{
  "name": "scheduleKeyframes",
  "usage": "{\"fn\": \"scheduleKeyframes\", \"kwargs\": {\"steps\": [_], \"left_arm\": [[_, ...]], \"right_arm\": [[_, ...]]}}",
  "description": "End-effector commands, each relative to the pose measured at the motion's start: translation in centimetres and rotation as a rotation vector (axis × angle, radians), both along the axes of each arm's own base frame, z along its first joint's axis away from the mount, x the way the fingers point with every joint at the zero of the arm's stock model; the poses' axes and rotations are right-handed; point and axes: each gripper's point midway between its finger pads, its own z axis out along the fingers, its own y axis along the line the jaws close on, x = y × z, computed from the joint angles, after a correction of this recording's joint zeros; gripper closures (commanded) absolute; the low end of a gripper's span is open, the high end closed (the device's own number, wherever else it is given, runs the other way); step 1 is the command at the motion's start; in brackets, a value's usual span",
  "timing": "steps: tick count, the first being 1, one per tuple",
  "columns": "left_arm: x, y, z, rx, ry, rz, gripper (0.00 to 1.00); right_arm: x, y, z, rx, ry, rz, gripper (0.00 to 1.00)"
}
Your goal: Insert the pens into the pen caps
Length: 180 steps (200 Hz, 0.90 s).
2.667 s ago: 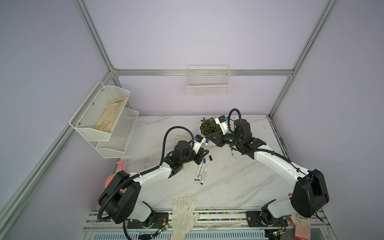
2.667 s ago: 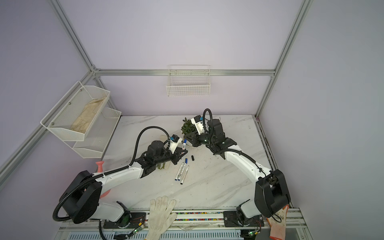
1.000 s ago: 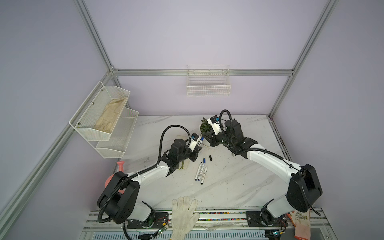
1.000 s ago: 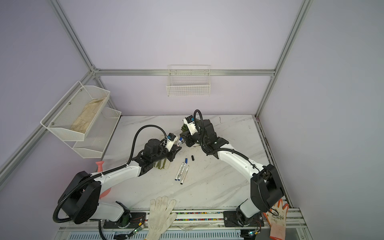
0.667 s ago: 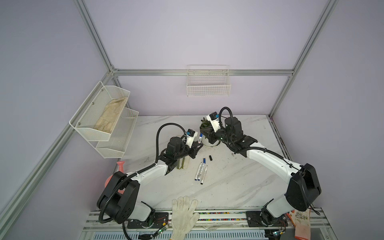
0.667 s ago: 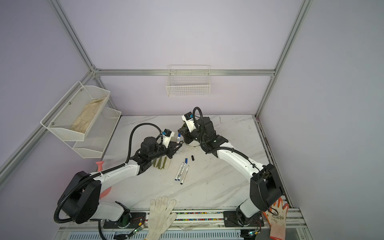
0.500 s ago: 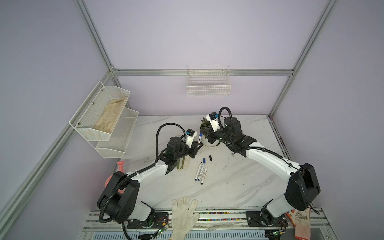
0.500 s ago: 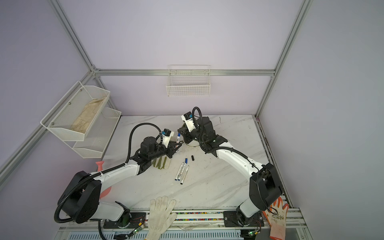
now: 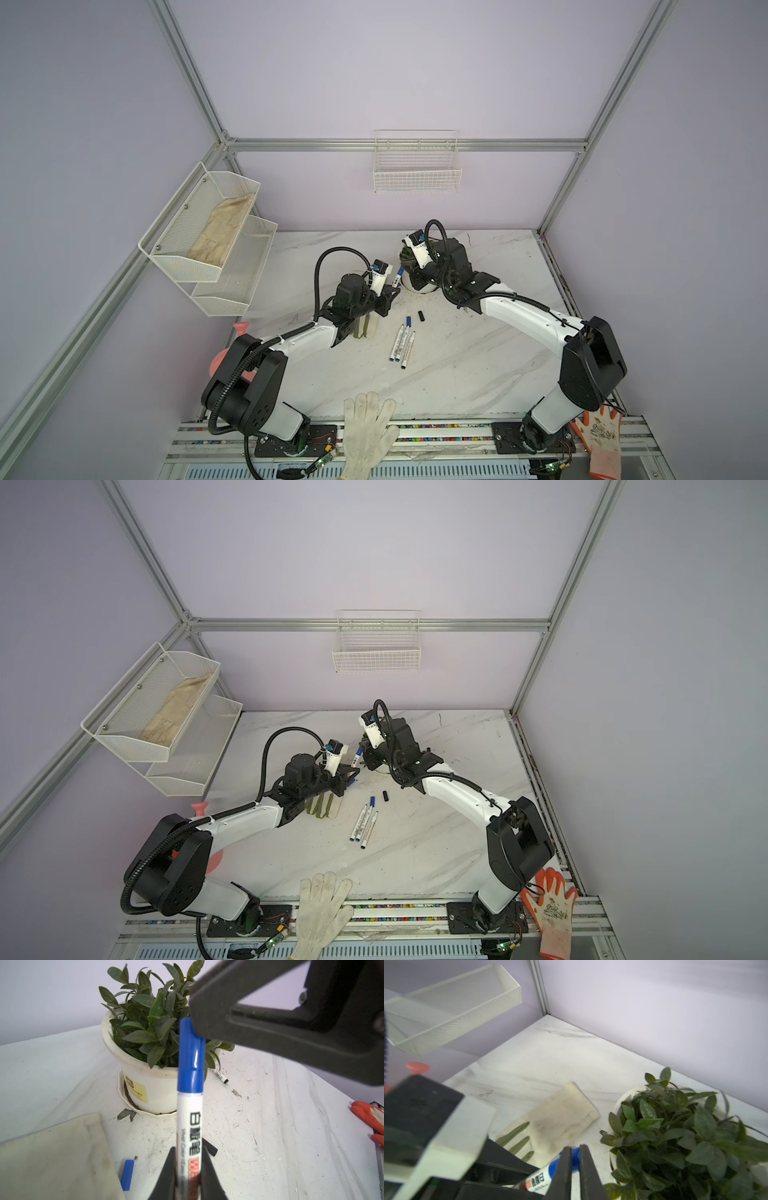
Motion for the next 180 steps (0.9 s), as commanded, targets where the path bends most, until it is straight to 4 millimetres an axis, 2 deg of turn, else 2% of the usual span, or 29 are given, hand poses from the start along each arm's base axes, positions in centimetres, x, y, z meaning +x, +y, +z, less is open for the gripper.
{"fn": "scheduleKeyframes", "kwargs": {"steps": [1, 42, 81, 96, 108, 111, 119, 143, 150, 167, 180], "left_arm": [[3.2, 9.0, 31.9, -0.494, -0.831, 0.378, 1.0], [3.6, 7.7, 31.9, -0.489, -0.824, 0.315, 1.0], [3.0, 6.5, 29.6, -0.455, -0.768, 0.263, 1.0], [2.7, 6.3, 28.3, -0.447, -0.731, 0.252, 1.0], [2.9, 5.8, 26.4, -0.425, -0.681, 0.237, 1.0], [2.0, 6.0, 27.2, -0.433, -0.695, 0.228, 1.0], [1.7, 5.6, 26.4, -0.419, -0.673, 0.214, 1.0], [0.7, 4.2, 23.3, -0.385, -0.586, 0.145, 1.0], [0.4, 3.6, 22.2, -0.374, -0.558, 0.116, 1.0], [-0.4, 2.4, 19.7, -0.359, -0.488, 0.084, 1.0], [-1.0, 1.6, 18.0, -0.359, -0.442, 0.065, 1.0]], "right_arm": [[-14.7, -5.4, -16.9, -0.49, 0.626, 0.193, 1.0], [-14.6, -5.1, -16.6, -0.496, 0.587, 0.196, 1.0], [-13.2, -3.7, -13.3, -0.406, 0.487, 0.194, 1.0], [-12.6, -3.0, -11.2, -0.339, 0.446, 0.197, 1.0], [-11.8, -2.4, -9.1, -0.27, 0.409, 0.195, 1.0], [-11.6, -2.4, -8.5, -0.253, 0.4, 0.193, 1.0], [-11.1, -2.2, -7.0, -0.207, 0.377, 0.191, 1.0], [-8.2, -2.6, -1.9, -0.048, 0.279, 0.123, 1.0], [-7.4, -2.9, -0.4, 0.001, 0.246, 0.095, 0.94], [-5.9, -3.6, 2.8, 0.104, 0.182, 0.055, 0.7], [-5.3, -3.9, 5.0, 0.157, 0.132, 0.041, 0.62]]}}
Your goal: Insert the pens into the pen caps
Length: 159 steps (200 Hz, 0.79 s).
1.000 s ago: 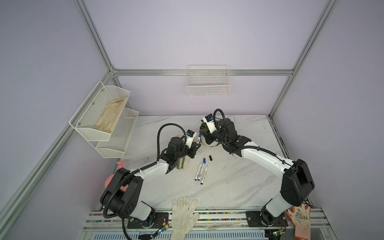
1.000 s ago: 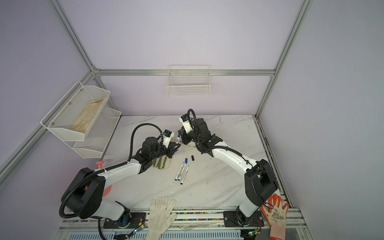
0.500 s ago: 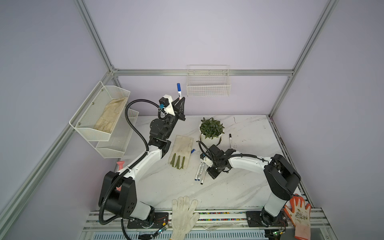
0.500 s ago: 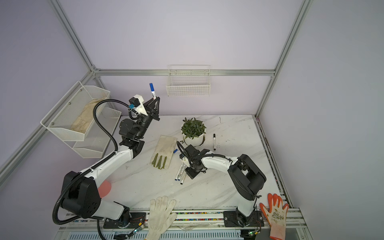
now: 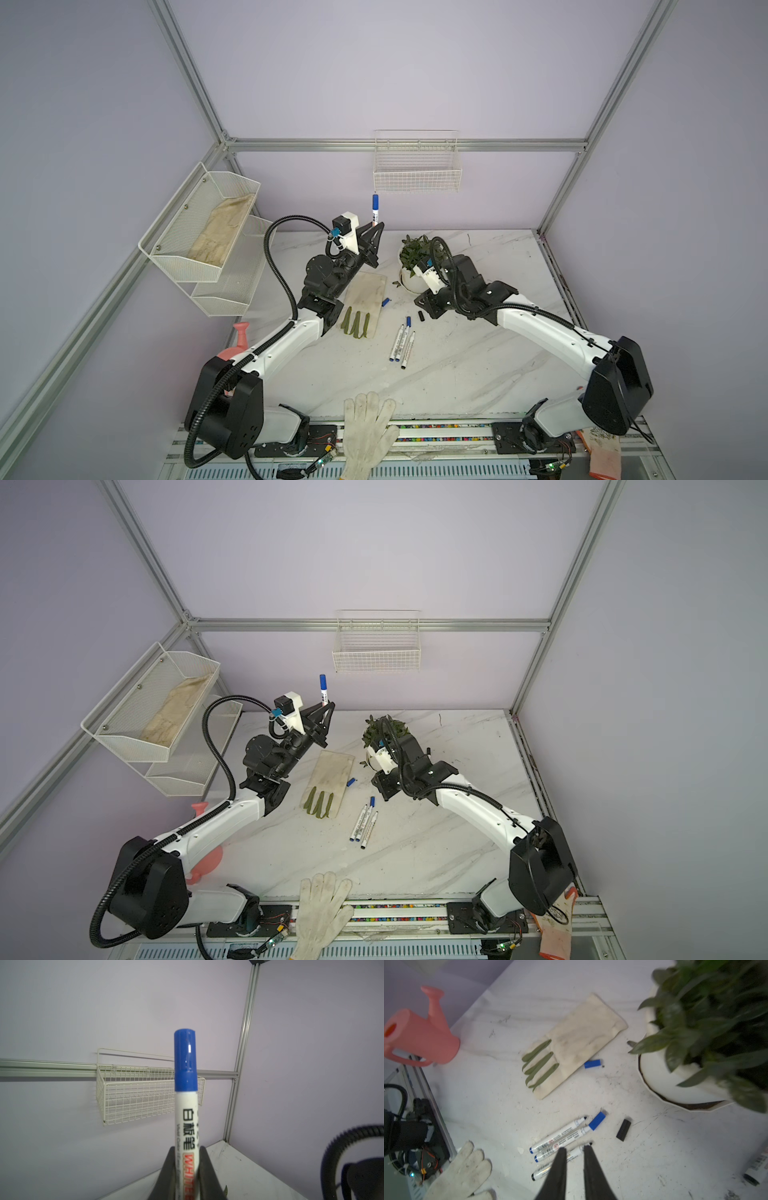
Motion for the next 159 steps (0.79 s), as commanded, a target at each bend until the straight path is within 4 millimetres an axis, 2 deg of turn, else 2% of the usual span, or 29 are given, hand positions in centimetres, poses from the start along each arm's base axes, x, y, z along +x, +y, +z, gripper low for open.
{"fn": "scheduleKeyframes", "kwargs": {"steps": [1, 24, 44, 66, 101, 103, 108, 129, 158, 159], "left_arm": [[-1.9, -1.7, -3.3, 0.018, 0.081, -0.085, 1.0], [-2.8, -3.3, -5.8, 0.029, 0.146, -0.134, 1.0], [-3.3, -4.6, -7.1, 0.035, 0.182, -0.185, 1.0], [-3.7, -5.5, -7.6, 0.041, 0.197, -0.224, 1.0], [-3.8, -6.3, -7.9, 0.034, 0.212, -0.251, 1.0], [-3.8, -6.3, -8.0, 0.035, 0.213, -0.252, 1.0], [-3.9, -6.4, -8.1, 0.032, 0.218, -0.255, 1.0], [-4.2, -6.8, -8.3, 0.034, 0.221, -0.271, 1.0], [-4.7, -7.4, -8.4, 0.037, 0.223, -0.29, 1.0], [-4.7, -7.4, -8.3, 0.037, 0.222, -0.29, 1.0]], "right_arm": [[1.6, 0.2, 5.8, 0.165, -0.116, -0.038, 0.61], [2.3, 0.4, 8.7, 0.235, -0.19, -0.046, 0.59], [2.1, 1.2, 10.9, 0.325, -0.199, -0.019, 0.59], [1.8, 1.7, 12.4, 0.378, -0.214, 0.004, 0.6], [1.7, 2.2, 13.6, 0.435, -0.238, 0.031, 0.61], [1.2, 1.9, 14.6, 0.45, -0.256, 0.036, 0.61], [0.9, 1.9, 15.2, 0.466, -0.265, 0.044, 0.61], [1.0, 1.9, 15.8, 0.482, -0.269, 0.041, 0.61], [1.2, 2.3, 15.9, 0.493, -0.271, 0.051, 0.63], [1.5, 2.5, 15.5, 0.487, -0.262, 0.05, 0.63]]}}
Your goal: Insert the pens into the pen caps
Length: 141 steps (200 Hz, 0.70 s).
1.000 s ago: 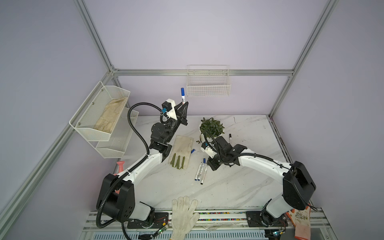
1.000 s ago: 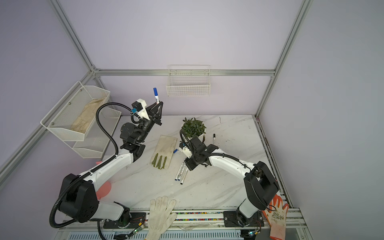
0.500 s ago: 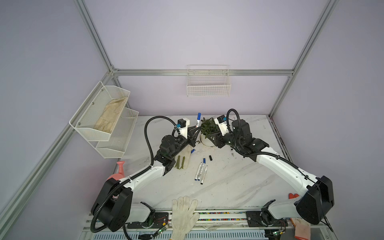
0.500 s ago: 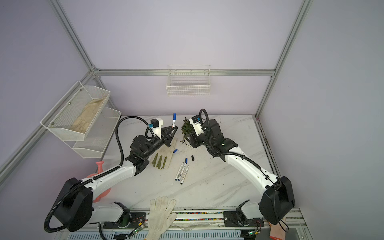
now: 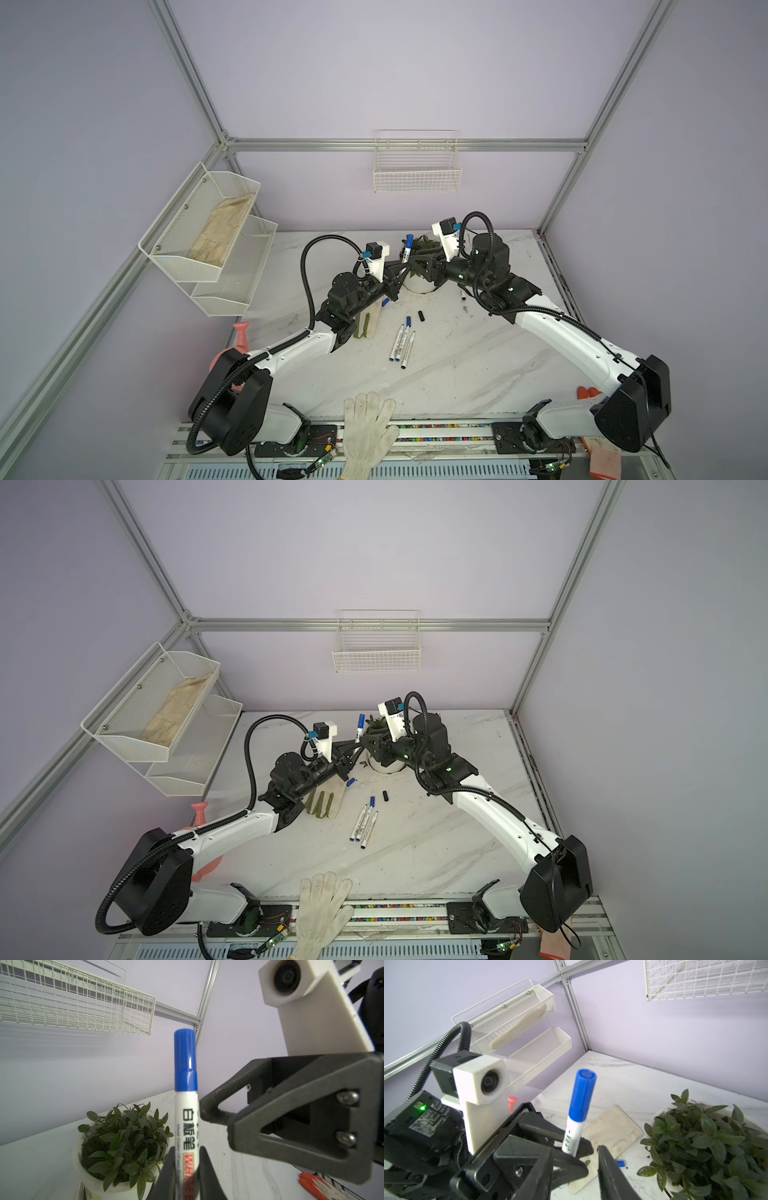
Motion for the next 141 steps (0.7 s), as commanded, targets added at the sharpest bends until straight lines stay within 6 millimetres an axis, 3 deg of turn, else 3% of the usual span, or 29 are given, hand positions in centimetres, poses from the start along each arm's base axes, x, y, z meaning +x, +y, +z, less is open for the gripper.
{"fn": "scheduleKeyframes", "kwargs": {"steps": [1, 42, 110, 123, 128, 141], "left_arm": [[-1.0, -0.6, -0.4, -0.012, -0.004, -0.037, 1.0], [-1.3, -0.8, 0.0, -0.031, -0.013, -0.042, 1.0], [-0.9, -0.4, 1.1, -0.08, -0.04, -0.012, 1.0], [-0.8, -0.3, 1.5, -0.094, -0.047, -0.008, 1.0], [-0.3, -0.8, 0.2, -0.079, -0.022, -0.009, 1.0], [-0.3, -0.9, 0.3, -0.081, -0.025, -0.017, 1.0]], "right_arm": [[0.0, 0.7, 1.9, 0.052, -0.039, 0.027, 0.63], [1.2, 1.6, 0.7, 0.042, -0.016, 0.034, 0.7], [0.2, 1.3, -0.7, 0.051, 0.037, 0.047, 0.76], [0.2, 1.3, -0.9, 0.055, 0.044, 0.046, 0.82], [0.2, 1.2, -0.9, 0.056, 0.045, 0.044, 0.84], [0.3, 1.2, -0.8, 0.058, 0.043, 0.039, 0.92]]}}
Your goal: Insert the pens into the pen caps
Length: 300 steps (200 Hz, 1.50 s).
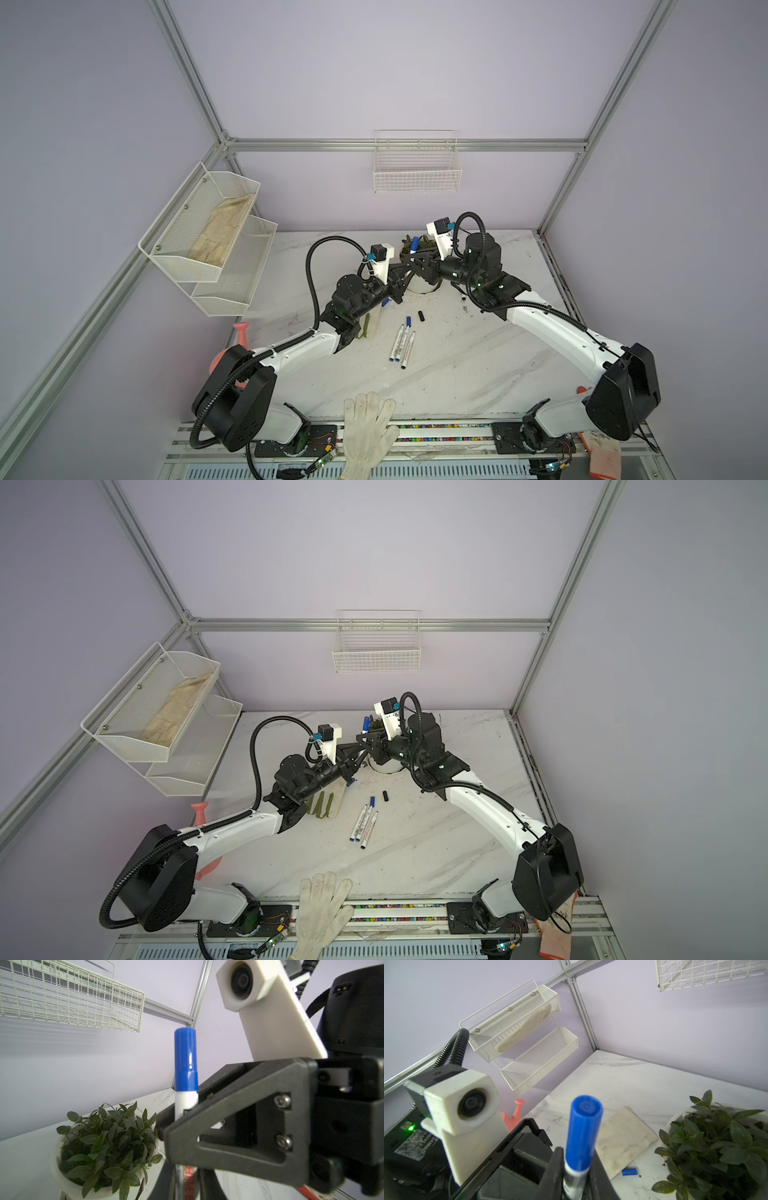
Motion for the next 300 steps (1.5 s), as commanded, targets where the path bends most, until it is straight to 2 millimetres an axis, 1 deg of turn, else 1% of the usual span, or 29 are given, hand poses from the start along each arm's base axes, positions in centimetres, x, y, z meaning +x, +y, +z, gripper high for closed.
{"fn": "scheduleKeyframes", "kwargs": {"steps": [1, 19, 36, 40, 41, 45, 48, 50, 52, 72, 91, 92, 94, 96, 100, 109, 120, 134, 152, 161, 164, 169, 185, 217, 233, 235, 241, 267, 300], "left_arm": [[0.0, 0.2, 0.4, -0.051, -0.021, 0.012, 1.0], [0.1, 0.1, 0.1, -0.052, -0.013, 0.012, 1.0], [0.2, 0.0, -0.4, -0.043, 0.011, 0.008, 0.79], [0.2, 0.0, -0.5, -0.039, 0.016, 0.004, 0.59], [0.2, 0.0, -0.5, -0.038, 0.016, 0.001, 0.56], [0.1, -0.1, -0.6, -0.034, 0.02, -0.006, 0.33], [0.0, -0.2, -0.8, -0.029, 0.027, -0.013, 0.09], [0.0, -0.3, -0.9, -0.025, 0.03, -0.016, 0.02], [0.0, -0.4, -0.9, -0.022, 0.033, -0.02, 0.0], [-0.3, -0.9, -2.0, 0.022, 0.09, -0.053, 0.0], [-0.5, -0.3, -3.6, 0.058, 0.135, -0.034, 0.0], [-0.5, -0.3, -3.7, 0.061, 0.138, -0.033, 0.0], [-0.5, -0.2, -4.1, 0.067, 0.148, -0.029, 0.0], [-0.8, 0.1, -3.4, 0.061, 0.137, -0.024, 0.0], [-0.9, 0.4, -3.4, 0.065, 0.143, -0.015, 0.0], [-0.9, 1.0, -4.5, 0.096, 0.184, 0.011, 0.0], [-0.6, 2.0, -6.2, 0.146, 0.252, 0.068, 0.0], [-0.3, 3.5, -8.5, 0.219, 0.329, 0.156, 0.0], [0.0, 5.6, -10.6, 0.257, 0.387, 0.262, 0.0], [0.1, 6.4, -11.6, 0.272, 0.413, 0.303, 0.0], [0.0, 6.6, -11.9, 0.279, 0.423, 0.312, 0.0], [0.1, 6.9, -12.4, 0.292, 0.441, 0.327, 0.0], [0.0, 7.0, -13.9, 0.342, 0.492, 0.329, 0.0], [-0.2, 6.8, -16.9, 0.43, 0.619, 0.318, 0.0], [-0.4, 6.8, -17.4, 0.449, 0.639, 0.314, 0.0], [-0.4, 6.8, -18.5, 0.468, 0.66, 0.314, 0.0], [-0.5, 6.9, -19.2, 0.482, 0.677, 0.317, 0.0], [-0.8, 6.9, -19.9, 0.502, 0.692, 0.307, 0.0], [-1.0, 7.0, -20.4, 0.517, 0.7, 0.306, 0.0]], "right_arm": [[-0.5, -0.1, 0.4, 0.013, -0.018, 0.007, 0.92], [-0.4, -0.2, 0.8, 0.017, -0.027, 0.0, 0.96], [-0.1, -0.5, 1.0, 0.02, -0.023, -0.016, 0.98], [0.0, -0.6, 1.0, 0.02, -0.02, -0.022, 0.98], [0.1, -0.7, 1.1, 0.022, -0.022, -0.025, 0.98], [0.2, -0.8, 1.0, 0.022, -0.019, -0.029, 0.98], [0.2, -0.8, 1.1, 0.023, -0.02, -0.033, 0.98], [0.3, -0.9, 1.1, 0.023, -0.017, -0.035, 0.98], [0.3, -1.0, 1.1, 0.023, -0.015, -0.04, 0.98], [0.9, -2.0, 1.5, 0.028, -0.006, -0.087, 0.99], [2.2, -4.1, 1.8, 0.013, -0.003, -0.164, 0.99], [2.4, -4.3, 1.7, 0.011, -0.002, -0.17, 0.99], [2.1, -4.8, 2.5, 0.018, -0.017, -0.183, 0.99], [2.2, -5.3, 2.8, 0.019, -0.022, -0.195, 0.99], [2.4, -6.0, 3.1, 0.016, -0.025, -0.218, 0.99], [3.2, -7.9, 3.5, 0.011, -0.023, -0.279, 0.99], [4.2, -10.3, 3.6, -0.005, -0.015, -0.365, 0.99], [5.6, -13.4, 2.6, -0.049, 0.019, -0.49, 0.98], [7.7, -17.5, -0.9, -0.134, 0.113, -0.656, 0.98], [8.7, -19.4, -3.2, -0.183, 0.177, -0.727, 0.98], [9.2, -19.9, -4.7, -0.209, 0.212, -0.747, 0.98], [9.8, -20.8, -6.2, -0.241, 0.249, -0.778, 0.98], [11.2, -22.8, -10.4, -0.336, 0.331, -0.849, 0.97], [13.6, -24.5, -16.6, -0.477, 0.414, -0.892, 0.97], [14.6, -25.2, -19.2, -0.542, 0.441, -0.92, 0.97], [14.8, -25.2, -19.4, -0.549, 0.443, -0.921, 0.97], [15.2, -25.3, -20.3, -0.57, 0.452, -0.922, 0.97], [16.5, -25.1, -23.4, -0.62, 0.49, -0.908, 0.97], [17.1, -24.5, -26.7, -0.647, 0.54, -0.865, 0.96]]}}
